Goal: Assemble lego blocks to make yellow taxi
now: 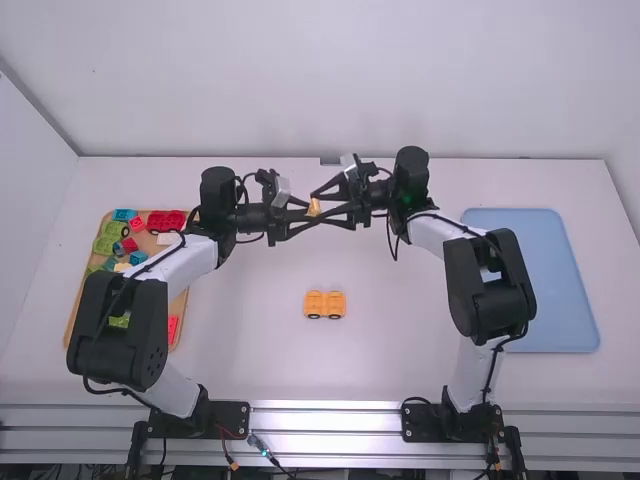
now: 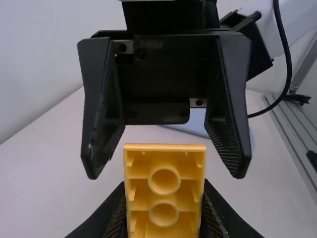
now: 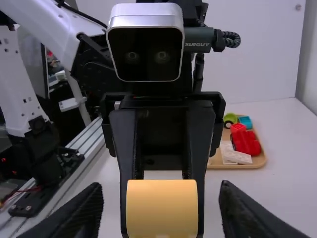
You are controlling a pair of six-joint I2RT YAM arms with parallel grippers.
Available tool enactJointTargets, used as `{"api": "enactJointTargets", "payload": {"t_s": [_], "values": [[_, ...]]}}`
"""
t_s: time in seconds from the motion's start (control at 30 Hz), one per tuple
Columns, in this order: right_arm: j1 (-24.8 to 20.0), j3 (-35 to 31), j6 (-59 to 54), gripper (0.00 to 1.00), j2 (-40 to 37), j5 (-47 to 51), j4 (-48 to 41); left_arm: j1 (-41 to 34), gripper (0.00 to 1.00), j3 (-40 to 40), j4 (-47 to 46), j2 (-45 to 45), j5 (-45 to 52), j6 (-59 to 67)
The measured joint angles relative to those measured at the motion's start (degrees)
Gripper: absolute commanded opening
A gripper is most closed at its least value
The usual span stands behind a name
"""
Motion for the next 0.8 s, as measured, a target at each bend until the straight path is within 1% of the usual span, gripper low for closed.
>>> {"api": "enactJointTargets", "payload": {"t_s": [0.23, 0.3, 0.4, 0.43, 0.47, 0.57, 0.6, 0.63, 0.8], "values": [[0.3, 0.0, 0.1, 0.41, 0.0, -0.2, -1.3, 0.0, 0.04, 0.0, 0.5, 0.0, 0.1, 0.9], [0.4, 0.0, 0.1, 0.36, 0.0, -0.2, -1.3, 0.0, 0.06, 0.0, 0.4, 0.0, -0.1, 1.0], [0.4, 0.0, 0.0, 0.33, 0.0, -0.1, -1.3, 0.0, 0.11, 0.0, 0.3, 0.0, 0.1, 1.0], [0.4, 0.0, -0.2, 0.32, 0.0, -0.1, -1.3, -0.1, 0.18, 0.0, 0.2, 0.0, 0.2, 1.0], [0.4, 0.0, -0.3, 0.30, 0.0, -0.1, -1.2, -0.1, 0.29, 0.0, 0.1, 0.0, 0.1, 0.8], [0.4, 0.0, -0.3, 0.29, 0.0, -0.1, -1.2, -0.1, 0.61, 0.0, -0.1, 0.0, -0.2, 0.8], [0.4, 0.0, -0.2, 0.26, 0.0, -0.2, -1.2, -0.1, 0.77, 0.0, -0.2, 0.0, -0.5, 1.1], [0.4, 0.0, -0.3, 0.23, 0.0, -0.2, -1.1, -0.1, 0.99, 0.0, -0.3, 0.0, -0.7, 1.1], [0.1, 0.0, 0.5, 0.19, 0.0, 1.2, -1.1, -0.1, 0.99, 0.0, -1.0, 0.0, -1.4, 1.0]]}}
